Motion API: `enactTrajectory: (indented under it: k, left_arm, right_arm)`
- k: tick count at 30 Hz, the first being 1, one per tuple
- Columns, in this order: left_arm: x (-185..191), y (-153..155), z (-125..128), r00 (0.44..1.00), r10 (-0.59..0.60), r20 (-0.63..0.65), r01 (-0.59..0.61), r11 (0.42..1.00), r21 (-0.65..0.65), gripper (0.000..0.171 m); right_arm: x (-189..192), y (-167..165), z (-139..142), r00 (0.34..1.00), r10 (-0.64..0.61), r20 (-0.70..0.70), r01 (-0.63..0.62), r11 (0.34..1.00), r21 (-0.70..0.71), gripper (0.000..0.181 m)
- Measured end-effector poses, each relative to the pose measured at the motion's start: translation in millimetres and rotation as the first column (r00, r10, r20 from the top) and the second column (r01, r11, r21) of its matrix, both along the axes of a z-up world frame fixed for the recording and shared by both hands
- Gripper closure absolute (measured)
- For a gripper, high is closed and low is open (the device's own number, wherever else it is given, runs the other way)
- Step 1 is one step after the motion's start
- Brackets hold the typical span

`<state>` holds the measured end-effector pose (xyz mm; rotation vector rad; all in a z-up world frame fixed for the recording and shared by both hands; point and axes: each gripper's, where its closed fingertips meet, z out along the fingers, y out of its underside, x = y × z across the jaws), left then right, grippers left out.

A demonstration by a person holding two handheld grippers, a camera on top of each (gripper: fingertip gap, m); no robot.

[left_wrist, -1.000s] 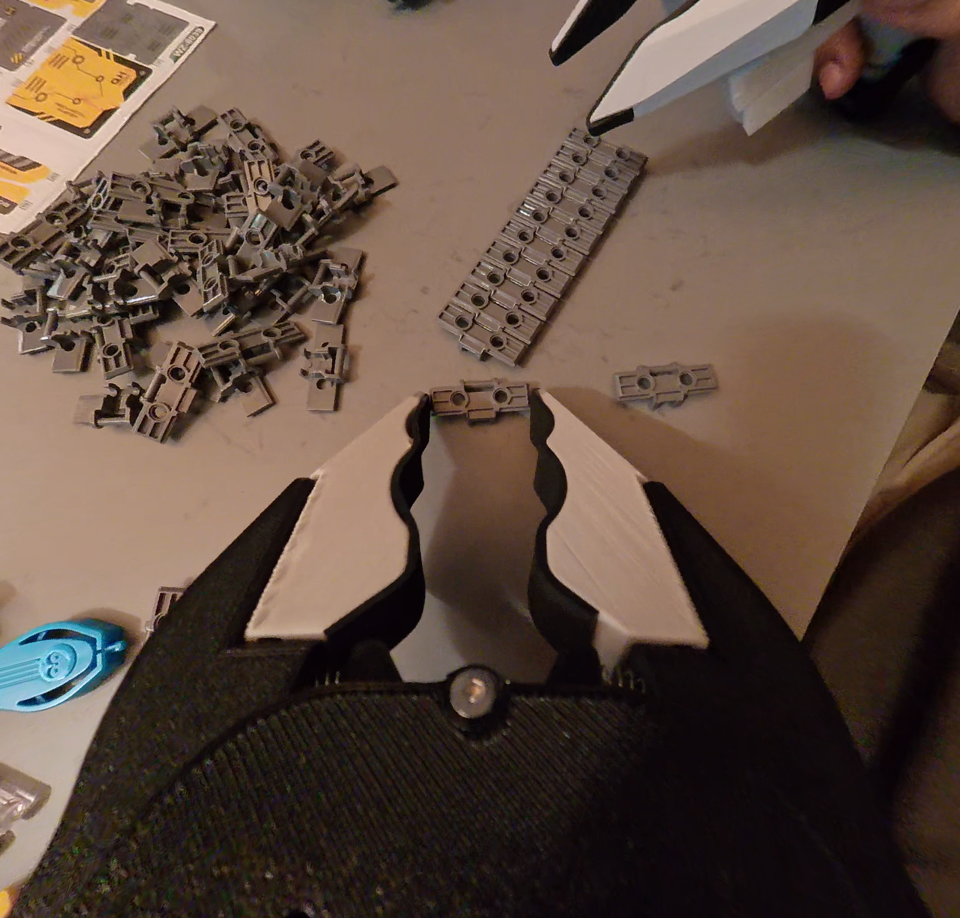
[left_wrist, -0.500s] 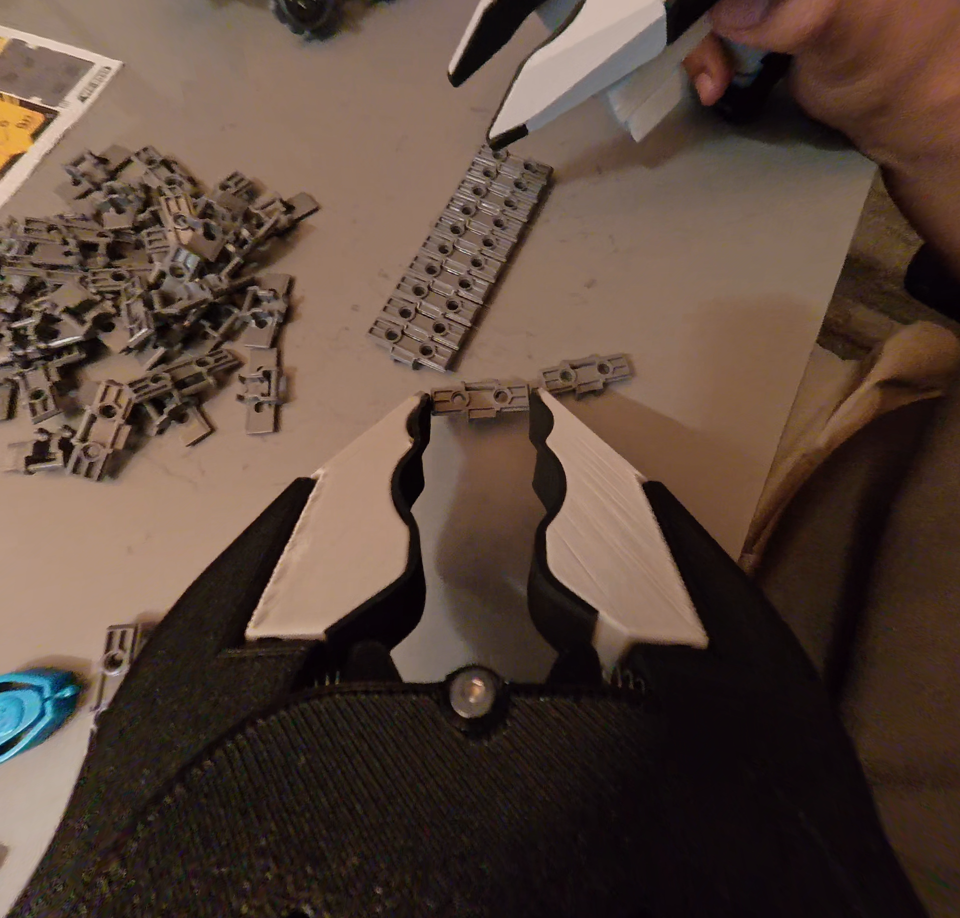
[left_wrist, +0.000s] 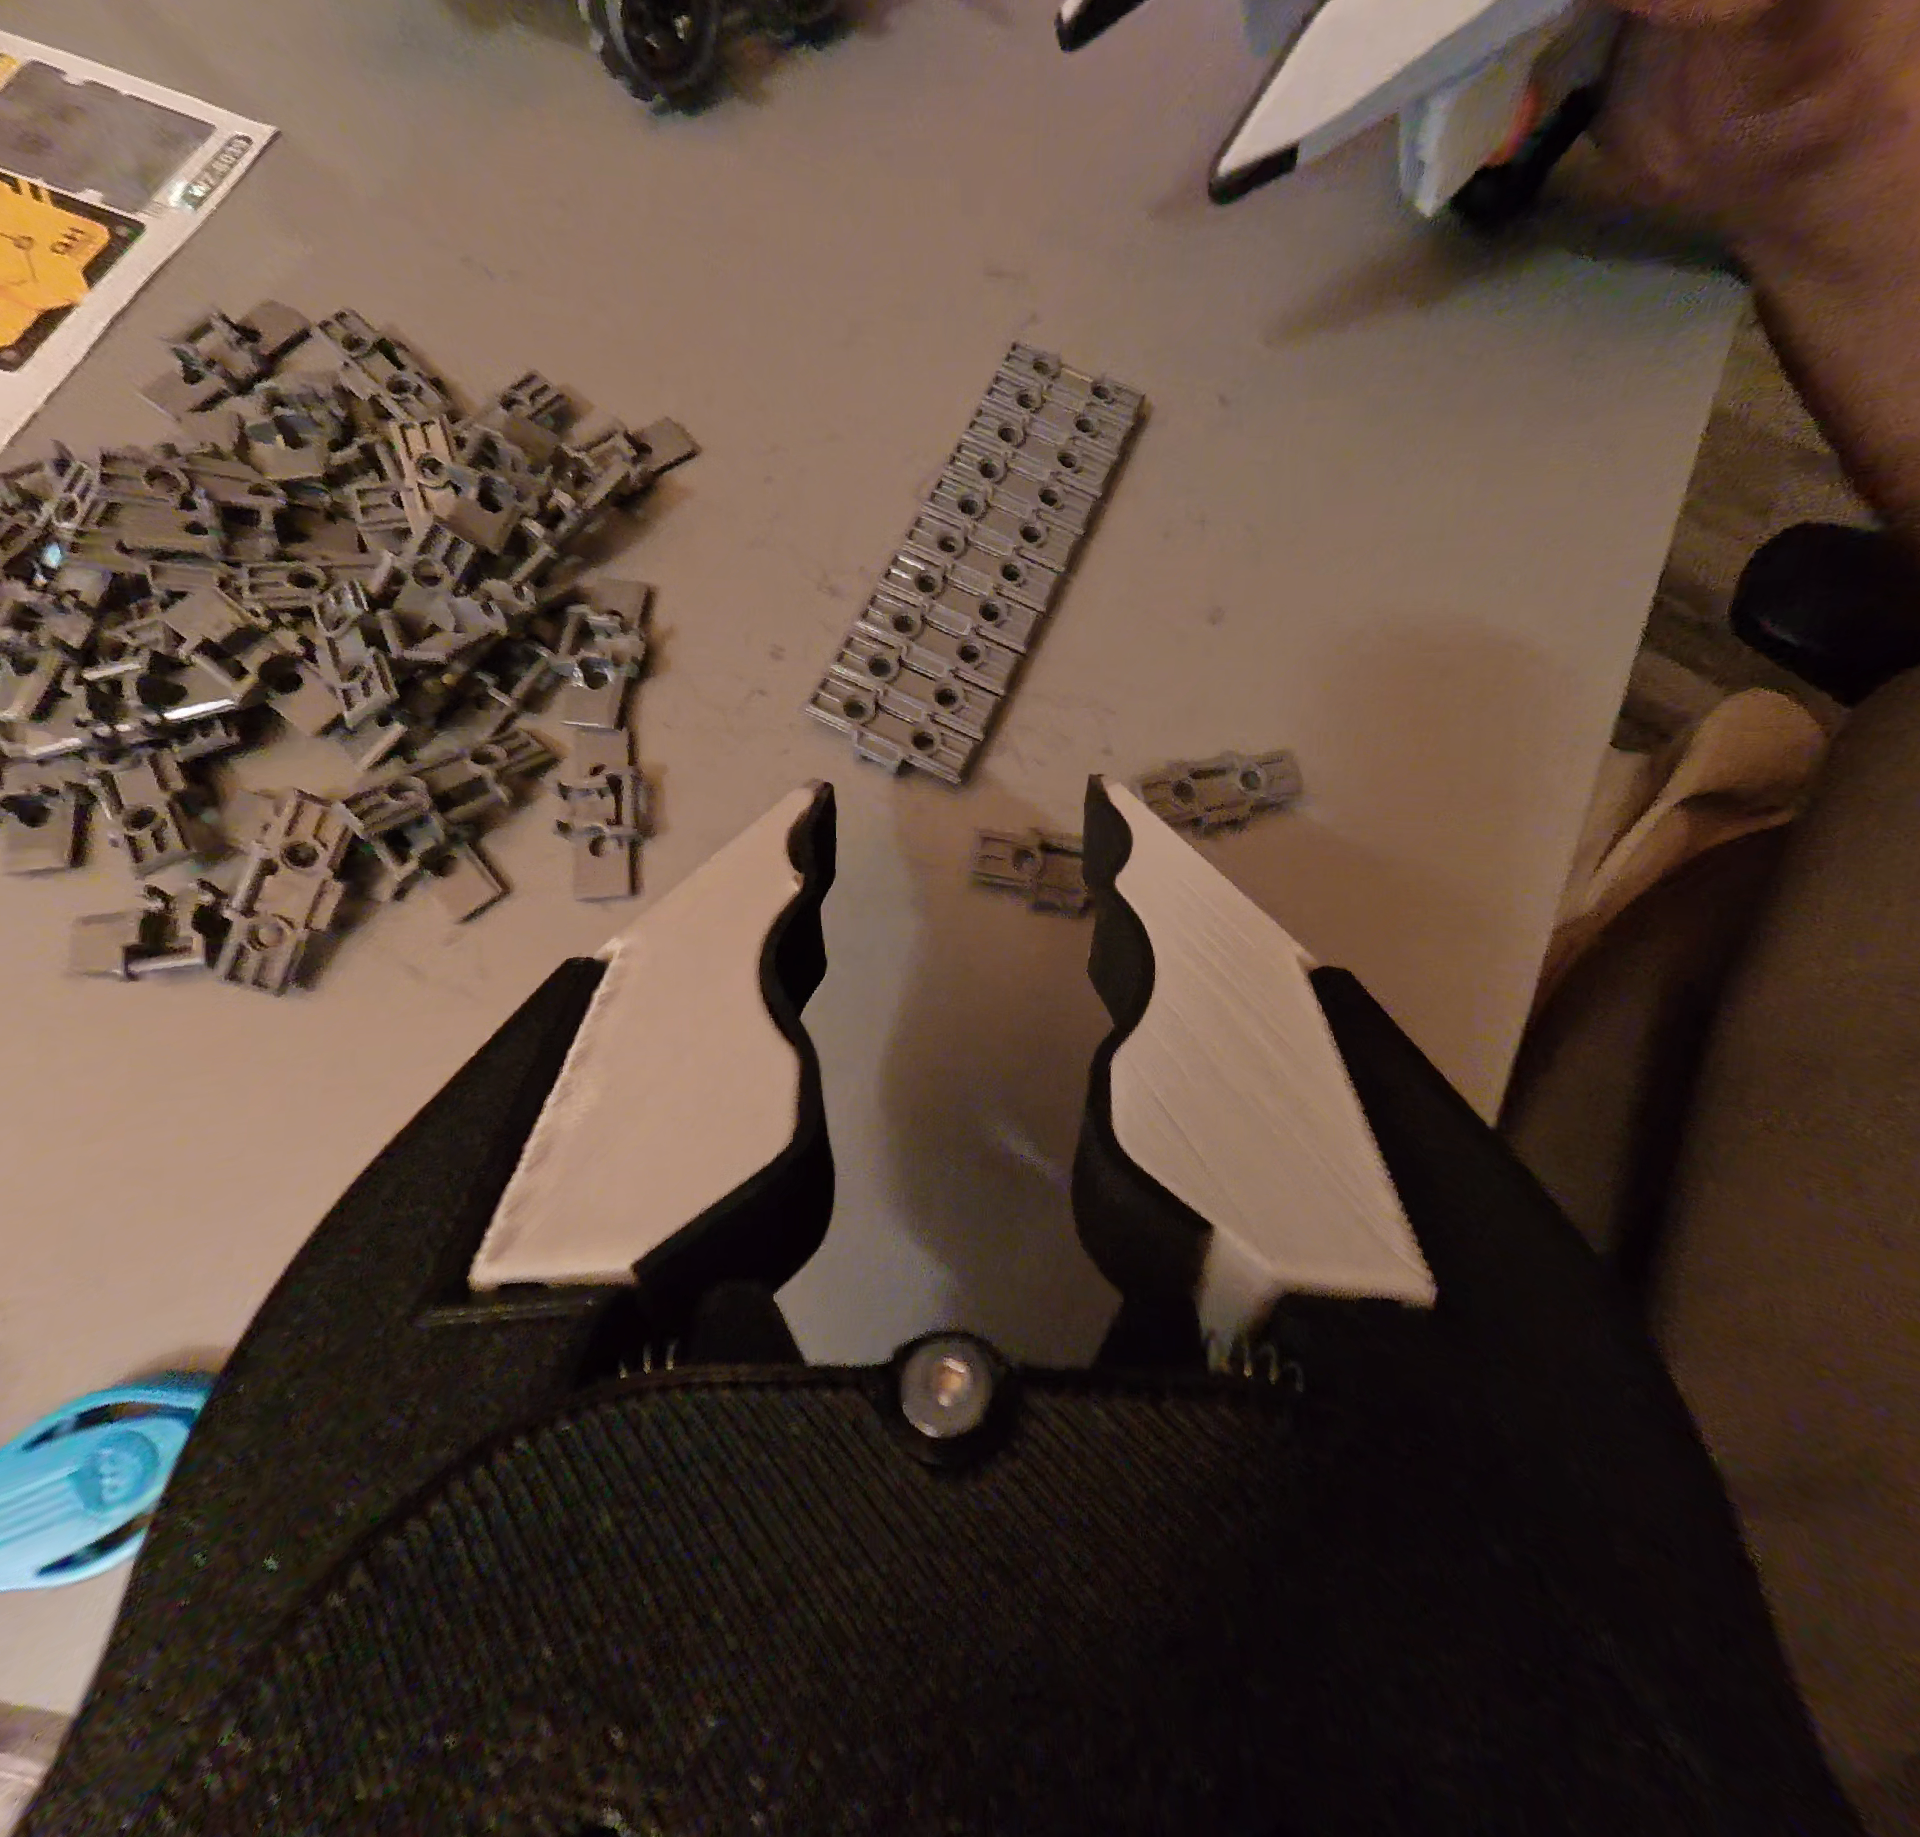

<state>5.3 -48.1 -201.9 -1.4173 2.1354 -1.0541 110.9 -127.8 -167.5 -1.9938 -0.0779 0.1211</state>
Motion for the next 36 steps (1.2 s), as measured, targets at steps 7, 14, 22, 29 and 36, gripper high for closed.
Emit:
enactTrajectory:
  k: [7, 14, 22, 29, 36]
  left_arm:
    - [24.6, -0.6, -11.4, 0.995, 0.017, -0.097, -0.018, 1.000, -0.002, 0.125]
    - [40.9, -6.1, -18.6, 0.993, -0.019, -0.112, 0.026, 0.998, 0.056, 0.132]
    - [42.5, -22.7, -9.3, 0.974, -0.213, -0.081, 0.216, 0.976, 0.027, 0.122]
    - [61.4, -17.9, 2.9, 0.965, -0.259, -0.040, 0.253, 0.960, -0.117, 0.122]
    - [64.4, 1.1, 16.1, 0.981, -0.192, 0.029, 0.194, 0.972, -0.131, 0.122]
  right_arm:
    - [-11.3, 8.2, -23.5, 0.994, 0.105, 0.033, -0.099, 0.983, -0.156, 0.128]
    - [-19.3, 15.8, -42.0, 0.978, 0.203, 0.050, -0.184, 0.951, -0.248, 0.130]
    - [-20.4, 21.7, -53.0, 0.948, 0.275, 0.160, -0.220, 0.929, -0.296, 0.137]
    - [-0.3, 24.2, -52.8, 0.968, 0.244, 0.057, -0.214, 0.922, -0.322, 0.140]
    - [25.8, 22.2, -52.8, 0.979, 0.173, 0.107, -0.134, 0.945, -0.300, 0.140]
